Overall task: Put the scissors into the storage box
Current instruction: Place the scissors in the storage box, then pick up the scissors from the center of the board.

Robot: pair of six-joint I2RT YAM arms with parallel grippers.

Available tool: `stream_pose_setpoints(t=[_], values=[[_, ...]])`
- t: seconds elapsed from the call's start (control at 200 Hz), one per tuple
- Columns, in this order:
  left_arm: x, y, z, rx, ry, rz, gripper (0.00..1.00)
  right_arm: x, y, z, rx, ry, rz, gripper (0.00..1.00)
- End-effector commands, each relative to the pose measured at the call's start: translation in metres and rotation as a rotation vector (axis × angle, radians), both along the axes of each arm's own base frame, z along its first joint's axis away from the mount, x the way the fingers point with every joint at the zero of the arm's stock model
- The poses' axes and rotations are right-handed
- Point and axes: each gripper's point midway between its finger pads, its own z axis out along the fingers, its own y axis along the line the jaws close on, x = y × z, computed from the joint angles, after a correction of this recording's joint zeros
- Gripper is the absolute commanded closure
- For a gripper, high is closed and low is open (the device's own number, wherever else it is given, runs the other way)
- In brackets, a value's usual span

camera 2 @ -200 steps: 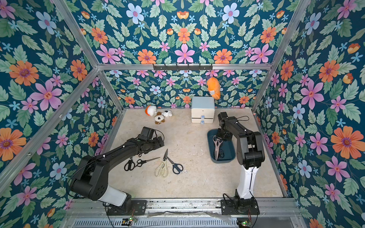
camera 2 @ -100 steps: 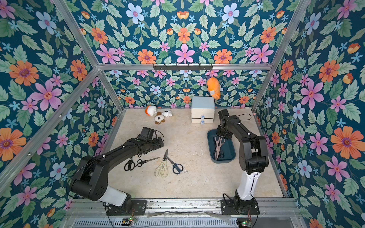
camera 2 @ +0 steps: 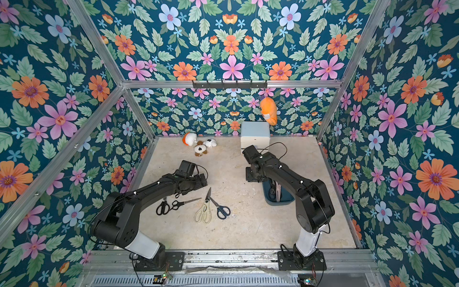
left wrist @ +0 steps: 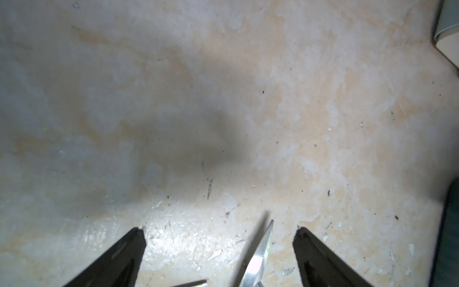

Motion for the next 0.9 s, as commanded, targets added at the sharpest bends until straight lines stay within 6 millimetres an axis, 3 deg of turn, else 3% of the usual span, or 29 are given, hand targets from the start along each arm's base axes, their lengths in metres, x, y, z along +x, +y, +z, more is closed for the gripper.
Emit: stream_pose_setpoints(t=[0.0,0.115,0.41,0.615,0.895], values=[[0.002,-0.001,0.003,-0.014,-0.019,0.008,0.02,-0.017,0.024,-0.003,-0.001,0.007,0.059,0.59],[0.002,0.001,0.004,-0.006,-0.023,0.008,0.02,-0.041,0.051,-0.014,-0.003,0.027,0.148,0.59],[-0.007,0.007,0.006,0.007,-0.030,0.010,0.02,-0.083,0.096,-0.045,-0.014,0.083,0.300,0.61],[-0.014,0.019,0.006,0.037,-0.039,0.032,0.01,-0.096,0.114,-0.063,-0.042,0.121,0.364,0.63],[-0.020,0.034,0.011,0.050,-0.057,0.067,0.01,-0.108,0.117,-0.081,-0.091,0.160,0.392,0.68]])
